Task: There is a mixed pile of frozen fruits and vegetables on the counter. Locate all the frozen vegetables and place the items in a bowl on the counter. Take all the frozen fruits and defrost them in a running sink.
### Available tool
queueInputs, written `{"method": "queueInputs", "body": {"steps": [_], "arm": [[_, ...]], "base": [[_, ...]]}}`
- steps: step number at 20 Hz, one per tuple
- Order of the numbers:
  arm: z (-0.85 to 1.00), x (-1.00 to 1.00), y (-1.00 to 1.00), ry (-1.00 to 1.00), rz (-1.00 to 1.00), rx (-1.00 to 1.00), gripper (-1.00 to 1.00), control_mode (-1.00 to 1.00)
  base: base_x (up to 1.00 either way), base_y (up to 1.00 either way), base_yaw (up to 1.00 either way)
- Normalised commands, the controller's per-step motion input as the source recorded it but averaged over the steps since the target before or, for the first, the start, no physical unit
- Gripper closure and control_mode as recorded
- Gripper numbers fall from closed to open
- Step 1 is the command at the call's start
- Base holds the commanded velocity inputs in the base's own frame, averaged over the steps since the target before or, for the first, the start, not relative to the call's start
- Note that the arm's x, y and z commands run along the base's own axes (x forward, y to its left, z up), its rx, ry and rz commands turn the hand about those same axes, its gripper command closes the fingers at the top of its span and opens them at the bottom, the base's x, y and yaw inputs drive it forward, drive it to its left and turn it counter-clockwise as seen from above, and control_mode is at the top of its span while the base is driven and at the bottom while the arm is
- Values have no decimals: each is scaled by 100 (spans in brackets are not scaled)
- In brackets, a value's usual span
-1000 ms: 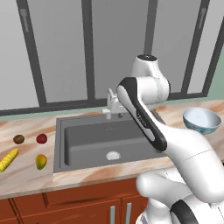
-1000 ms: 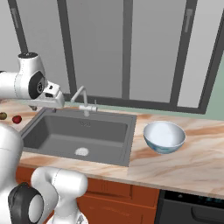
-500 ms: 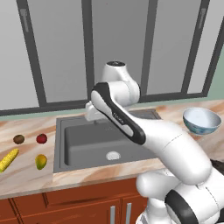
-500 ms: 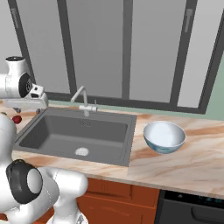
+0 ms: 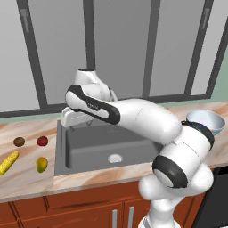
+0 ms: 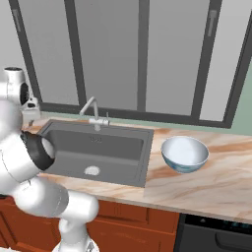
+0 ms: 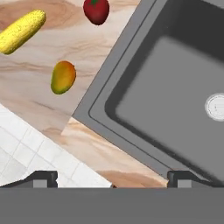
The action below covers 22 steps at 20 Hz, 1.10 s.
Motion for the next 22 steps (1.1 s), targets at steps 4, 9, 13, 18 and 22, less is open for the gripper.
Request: {"method": "queueInputs", "body": {"steps": [4,9,13,18,22], "arm": [[-9,72,82,2,22,0,-100,-100],[-17,42,48,0,14,0,-100,-100],[-34,29,44,0,10,0,-100,-100],[-53,31,55,0,10,0,-100,-100],[-16,41,22,-1,6,-4,-100,-100]], "base": [[0,0,0],[0,0,0],[0,0,0],[0,0,0],[0,0,0]]}}
